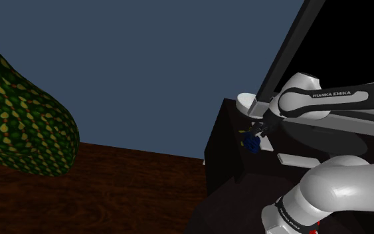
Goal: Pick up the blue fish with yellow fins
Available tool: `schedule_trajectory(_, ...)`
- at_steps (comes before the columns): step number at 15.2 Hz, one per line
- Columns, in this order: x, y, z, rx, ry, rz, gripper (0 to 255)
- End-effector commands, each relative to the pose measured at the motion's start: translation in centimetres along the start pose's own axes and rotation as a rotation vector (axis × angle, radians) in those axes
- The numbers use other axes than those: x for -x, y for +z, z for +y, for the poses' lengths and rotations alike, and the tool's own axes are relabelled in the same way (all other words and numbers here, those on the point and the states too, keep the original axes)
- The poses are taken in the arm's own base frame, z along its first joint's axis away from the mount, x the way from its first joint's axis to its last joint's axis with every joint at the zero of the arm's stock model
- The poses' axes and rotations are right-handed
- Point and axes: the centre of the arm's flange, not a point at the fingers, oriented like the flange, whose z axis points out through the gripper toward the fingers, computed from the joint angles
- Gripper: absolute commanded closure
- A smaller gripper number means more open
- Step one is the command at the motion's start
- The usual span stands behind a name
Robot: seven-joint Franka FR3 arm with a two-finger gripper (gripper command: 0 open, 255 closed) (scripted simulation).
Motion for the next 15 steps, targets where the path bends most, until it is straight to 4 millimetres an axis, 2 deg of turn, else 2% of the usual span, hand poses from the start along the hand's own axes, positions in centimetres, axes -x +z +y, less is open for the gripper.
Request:
schedule_trajectory(1,0.0,0.3,0.1,0.0,0.0,0.001,255)
schedule_trajectory(10,0.0,0.2,0.0,0.0,0.0,0.001,255)
schedule_trajectory(15,-0.2,-2.4,-0.3,0.0,0.0,0.001,255)
